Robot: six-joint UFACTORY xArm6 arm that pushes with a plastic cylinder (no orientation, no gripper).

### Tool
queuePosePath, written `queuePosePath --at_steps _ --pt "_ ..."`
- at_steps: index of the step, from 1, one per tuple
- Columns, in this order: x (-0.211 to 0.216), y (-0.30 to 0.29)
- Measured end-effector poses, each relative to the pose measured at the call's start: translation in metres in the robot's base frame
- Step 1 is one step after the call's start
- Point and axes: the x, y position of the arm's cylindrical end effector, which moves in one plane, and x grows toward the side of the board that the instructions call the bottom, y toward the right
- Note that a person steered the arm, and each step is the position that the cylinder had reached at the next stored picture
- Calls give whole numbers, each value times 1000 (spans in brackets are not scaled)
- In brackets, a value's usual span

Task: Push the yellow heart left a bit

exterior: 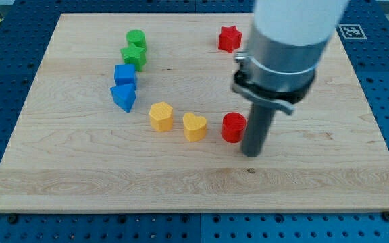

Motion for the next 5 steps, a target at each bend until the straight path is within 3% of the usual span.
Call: queuePosePath --at_steps 1,5 --pt "-9 -27" --pt "-27 -45"
